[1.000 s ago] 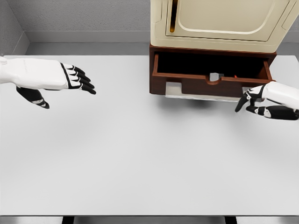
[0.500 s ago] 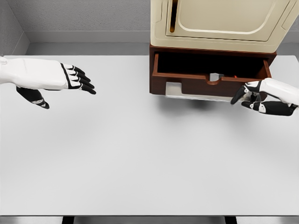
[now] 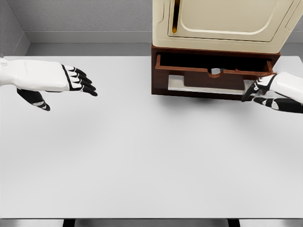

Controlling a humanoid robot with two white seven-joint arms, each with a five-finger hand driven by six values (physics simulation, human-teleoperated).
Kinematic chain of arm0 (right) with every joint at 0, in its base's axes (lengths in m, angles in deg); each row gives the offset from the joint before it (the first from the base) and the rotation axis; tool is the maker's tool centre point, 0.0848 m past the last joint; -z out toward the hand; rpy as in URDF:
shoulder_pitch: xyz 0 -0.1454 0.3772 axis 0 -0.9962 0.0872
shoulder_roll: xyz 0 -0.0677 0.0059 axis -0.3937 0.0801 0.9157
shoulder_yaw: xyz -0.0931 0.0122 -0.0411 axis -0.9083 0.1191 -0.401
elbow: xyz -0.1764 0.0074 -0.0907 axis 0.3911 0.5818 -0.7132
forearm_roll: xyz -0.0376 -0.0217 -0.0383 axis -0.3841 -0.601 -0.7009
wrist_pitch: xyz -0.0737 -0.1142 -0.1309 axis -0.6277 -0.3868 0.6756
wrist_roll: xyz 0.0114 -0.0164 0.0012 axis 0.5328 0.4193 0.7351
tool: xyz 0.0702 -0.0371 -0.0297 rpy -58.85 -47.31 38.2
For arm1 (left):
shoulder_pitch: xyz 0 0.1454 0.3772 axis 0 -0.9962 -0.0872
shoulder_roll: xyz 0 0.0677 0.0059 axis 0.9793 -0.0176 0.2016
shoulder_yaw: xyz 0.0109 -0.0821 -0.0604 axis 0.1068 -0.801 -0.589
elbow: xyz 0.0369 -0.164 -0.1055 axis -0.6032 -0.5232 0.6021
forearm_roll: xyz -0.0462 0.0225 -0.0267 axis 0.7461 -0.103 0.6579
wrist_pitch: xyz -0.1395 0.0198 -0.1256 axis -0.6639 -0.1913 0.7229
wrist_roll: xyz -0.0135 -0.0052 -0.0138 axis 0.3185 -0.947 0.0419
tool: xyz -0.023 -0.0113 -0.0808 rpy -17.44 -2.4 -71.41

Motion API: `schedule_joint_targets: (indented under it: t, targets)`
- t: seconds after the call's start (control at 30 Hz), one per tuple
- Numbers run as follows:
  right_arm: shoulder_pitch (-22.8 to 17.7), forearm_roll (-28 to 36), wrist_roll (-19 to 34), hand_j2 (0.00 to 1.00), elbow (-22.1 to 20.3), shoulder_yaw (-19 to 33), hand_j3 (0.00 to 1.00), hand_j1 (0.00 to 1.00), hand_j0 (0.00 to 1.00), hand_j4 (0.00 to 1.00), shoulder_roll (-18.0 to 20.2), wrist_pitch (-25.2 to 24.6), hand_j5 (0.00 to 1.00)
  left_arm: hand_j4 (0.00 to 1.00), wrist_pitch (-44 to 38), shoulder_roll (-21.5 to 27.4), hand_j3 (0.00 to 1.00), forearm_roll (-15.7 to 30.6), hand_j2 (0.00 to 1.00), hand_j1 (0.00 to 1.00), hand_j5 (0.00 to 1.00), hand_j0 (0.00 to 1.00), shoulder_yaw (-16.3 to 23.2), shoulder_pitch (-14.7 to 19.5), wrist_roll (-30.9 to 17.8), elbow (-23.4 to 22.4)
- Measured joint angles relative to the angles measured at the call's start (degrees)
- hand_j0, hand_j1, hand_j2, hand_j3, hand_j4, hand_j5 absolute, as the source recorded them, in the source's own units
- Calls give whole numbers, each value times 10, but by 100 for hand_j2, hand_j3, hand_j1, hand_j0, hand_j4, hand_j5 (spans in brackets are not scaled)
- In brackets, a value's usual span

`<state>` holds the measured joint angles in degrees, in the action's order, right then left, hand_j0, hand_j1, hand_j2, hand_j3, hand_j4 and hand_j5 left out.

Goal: Put the switch into the drawer with left arm, and close the drawer with right arm

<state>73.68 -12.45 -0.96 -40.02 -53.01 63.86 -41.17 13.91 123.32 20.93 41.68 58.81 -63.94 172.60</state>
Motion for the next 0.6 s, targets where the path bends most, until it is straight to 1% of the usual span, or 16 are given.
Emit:
schedule_joint_targets:
  t: [0.03,0.1,0.13,0.17,0.2,0.23,0.27,0.3,0.37,0.4,0.43,0.47,0.53,0.6]
  targets:
    - [-47,-1,0,52,-12,24,52,52,52,52,6,1,52,100,0,0,100,0,100,100,100,100,0,0,0,0]
    - [-101,1,0,52,-29,78,52,52,52,52,20,1,52,100,0,0,100,0,100,100,100,100,0,0,0,0]
    - [-104,3,0,52,-34,97,52,52,52,52,30,0,52,100,0,0,100,0,100,100,100,100,0,1,0,0]
    - [-116,5,0,52,-37,112,52,52,52,52,38,0,52,100,0,0,100,0,100,100,100,100,0,0,0,0]
    - [-128,6,0,52,-40,122,52,52,52,52,45,0,52,100,0,0,100,0,100,100,100,100,0,0,0,0]
    - [-128,7,0,52,-42,127,52,52,52,52,52,0,52,100,0,0,100,0,100,100,100,100,0,1,0,0]
    - [-122,8,0,52,-43,125,52,52,52,52,57,-1,52,100,0,0,100,0,100,100,100,100,0,1,0,0]
    - [-107,7,0,52,-44,114,52,52,52,52,61,-1,52,100,-1,0,100,1,100,100,100,100,0,1,0,0]
    - [-97,4,0,53,-45,89,53,53,53,53,65,-1,53,100,0,0,100,1,100,100,100,100,0,1,0,0]
    - [-77,2,0,53,-45,74,53,53,53,53,66,-1,53,100,0,0,100,1,100,100,100,100,0,1,0,0]
    - [-44,-5,0,53,-46,51,53,53,53,53,66,1,53,100,0,0,100,0,100,100,100,100,0,1,0,0]
    - [-21,-6,0,53,-46,24,53,53,53,53,66,-1,53,100,0,0,100,1,100,100,100,100,0,1,0,0]
    - [-6,-17,0,53,-46,-24,53,53,53,53,65,-1,53,100,0,0,100,0,100,100,100,100,0,1,0,0]
    - [9,-24,0,53,-46,-59,53,53,53,53,64,-1,53,100,0,0,100,0,100,100,100,100,0,1,0,0]
